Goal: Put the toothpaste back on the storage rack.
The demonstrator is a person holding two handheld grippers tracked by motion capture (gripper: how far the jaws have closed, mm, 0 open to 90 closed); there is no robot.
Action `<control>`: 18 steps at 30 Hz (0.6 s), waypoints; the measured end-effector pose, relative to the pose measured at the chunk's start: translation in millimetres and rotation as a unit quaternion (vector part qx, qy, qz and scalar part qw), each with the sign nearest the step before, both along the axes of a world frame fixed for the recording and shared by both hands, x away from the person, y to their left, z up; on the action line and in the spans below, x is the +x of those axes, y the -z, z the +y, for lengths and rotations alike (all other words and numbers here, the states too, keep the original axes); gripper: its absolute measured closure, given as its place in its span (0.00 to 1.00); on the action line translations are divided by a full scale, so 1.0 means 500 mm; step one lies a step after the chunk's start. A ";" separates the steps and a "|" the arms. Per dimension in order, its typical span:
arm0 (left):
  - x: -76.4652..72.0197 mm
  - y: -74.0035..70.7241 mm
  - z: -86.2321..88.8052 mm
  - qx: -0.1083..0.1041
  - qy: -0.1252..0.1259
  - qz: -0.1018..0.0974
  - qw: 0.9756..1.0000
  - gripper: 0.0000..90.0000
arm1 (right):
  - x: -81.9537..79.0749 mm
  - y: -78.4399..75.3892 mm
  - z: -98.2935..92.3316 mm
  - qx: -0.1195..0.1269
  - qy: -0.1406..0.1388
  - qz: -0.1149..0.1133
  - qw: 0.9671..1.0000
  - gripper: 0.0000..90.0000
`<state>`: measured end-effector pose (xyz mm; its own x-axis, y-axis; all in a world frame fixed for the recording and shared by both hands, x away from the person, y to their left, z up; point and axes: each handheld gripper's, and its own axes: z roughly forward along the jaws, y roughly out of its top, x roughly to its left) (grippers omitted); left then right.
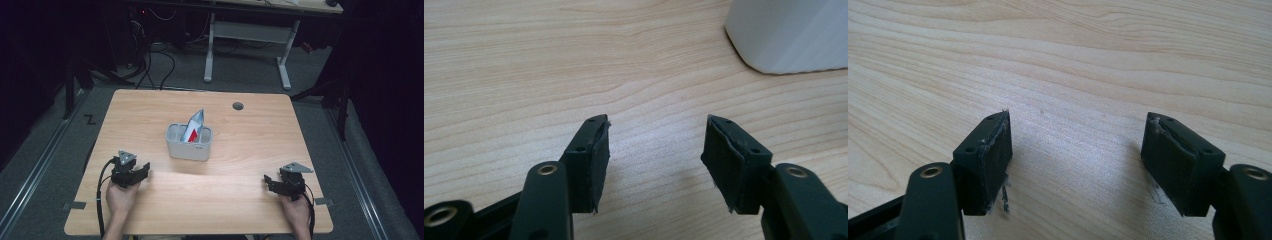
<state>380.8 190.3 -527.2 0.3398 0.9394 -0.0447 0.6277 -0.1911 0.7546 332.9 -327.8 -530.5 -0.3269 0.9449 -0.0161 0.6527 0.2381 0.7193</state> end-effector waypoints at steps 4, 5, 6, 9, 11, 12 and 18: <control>0.001 0.008 0.000 0.005 -0.002 0.006 1.000 0.49 | 0.000 0.000 0.000 0.000 -0.001 0.000 1.000 0.32; 0.002 0.011 -0.001 0.005 -0.003 0.008 1.000 0.49 | 0.000 0.000 0.000 0.000 0.000 0.000 1.000 0.32; 0.002 0.013 -0.001 0.007 -0.002 0.009 1.000 0.49 | 0.000 0.000 0.000 0.000 0.000 0.000 1.000 0.32; 0.001 0.015 -0.002 0.010 -0.002 0.004 1.000 0.49 | 0.000 0.000 0.000 0.000 0.000 0.000 1.000 0.32; 0.000 0.018 -0.003 0.012 -0.001 -0.003 1.000 0.48 | 0.000 0.000 0.000 0.000 -0.001 0.000 1.000 0.32; -0.001 0.018 -0.004 0.016 -0.001 -0.003 1.000 0.48 | 0.000 0.000 0.000 0.000 0.001 0.000 1.000 0.32; -0.003 0.018 -0.013 0.017 -0.010 -0.002 1.000 0.43 | 0.000 0.000 0.000 0.000 0.000 0.000 1.000 0.32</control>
<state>379.1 183.9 -536.4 0.3205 0.9472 -0.0110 0.6293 -0.2042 0.7499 332.8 -327.7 -530.6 -0.3262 0.9452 -0.0161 0.6524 0.2374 0.7197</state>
